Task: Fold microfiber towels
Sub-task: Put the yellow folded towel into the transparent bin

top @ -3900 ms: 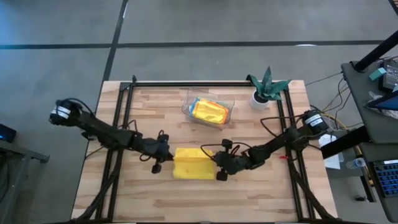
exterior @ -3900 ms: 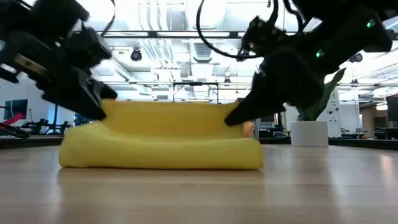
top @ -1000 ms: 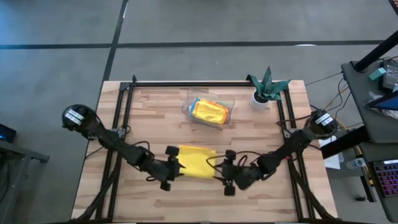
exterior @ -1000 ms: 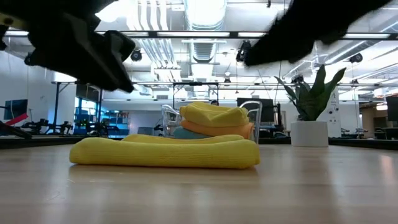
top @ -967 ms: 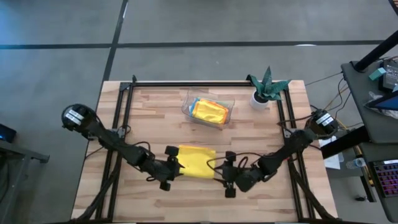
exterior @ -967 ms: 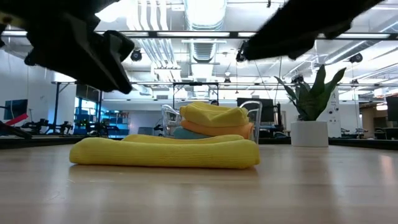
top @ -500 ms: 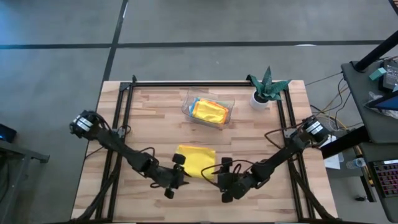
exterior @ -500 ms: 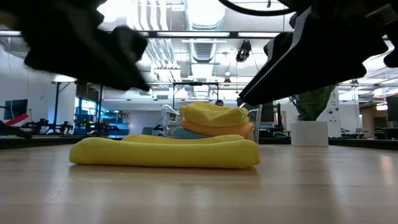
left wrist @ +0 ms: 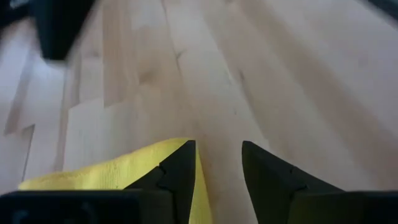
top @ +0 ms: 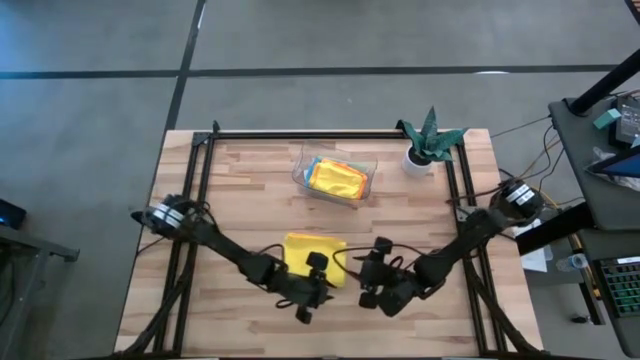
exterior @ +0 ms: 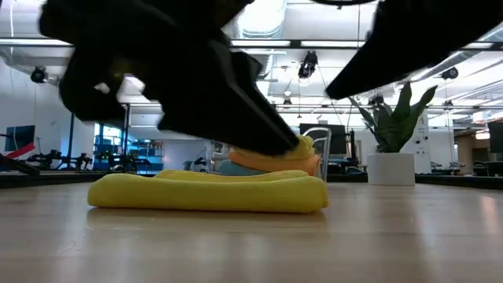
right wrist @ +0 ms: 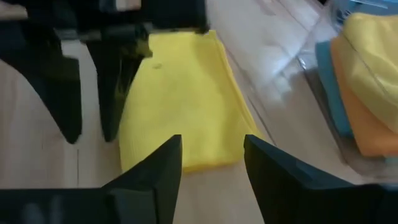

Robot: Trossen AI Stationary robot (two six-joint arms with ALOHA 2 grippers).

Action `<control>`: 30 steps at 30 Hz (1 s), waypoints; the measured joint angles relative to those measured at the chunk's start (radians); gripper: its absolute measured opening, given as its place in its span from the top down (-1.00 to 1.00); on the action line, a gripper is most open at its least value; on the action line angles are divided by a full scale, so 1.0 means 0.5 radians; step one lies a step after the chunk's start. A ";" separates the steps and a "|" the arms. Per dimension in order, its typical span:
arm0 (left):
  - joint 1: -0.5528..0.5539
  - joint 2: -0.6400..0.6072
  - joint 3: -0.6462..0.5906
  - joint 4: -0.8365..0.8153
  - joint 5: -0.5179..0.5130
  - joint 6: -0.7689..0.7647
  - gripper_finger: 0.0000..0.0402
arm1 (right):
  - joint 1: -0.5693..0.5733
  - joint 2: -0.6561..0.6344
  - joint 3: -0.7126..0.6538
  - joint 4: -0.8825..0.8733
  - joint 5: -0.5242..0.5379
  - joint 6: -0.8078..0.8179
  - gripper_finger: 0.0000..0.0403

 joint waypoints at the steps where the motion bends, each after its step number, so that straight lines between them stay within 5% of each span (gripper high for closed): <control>1: 0.010 0.032 0.041 -0.048 0.000 -0.007 0.42 | 0.016 -0.020 0.000 -0.057 0.015 0.056 0.19; 15: 0.040 0.140 0.222 -0.164 -0.090 -0.017 -0.27 | 0.099 -0.039 -0.002 -0.114 0.072 0.128 0.35; 30: 0.048 0.254 0.212 -0.196 -0.259 -0.124 -0.31 | 0.099 -0.040 -0.002 -0.132 0.072 0.143 0.46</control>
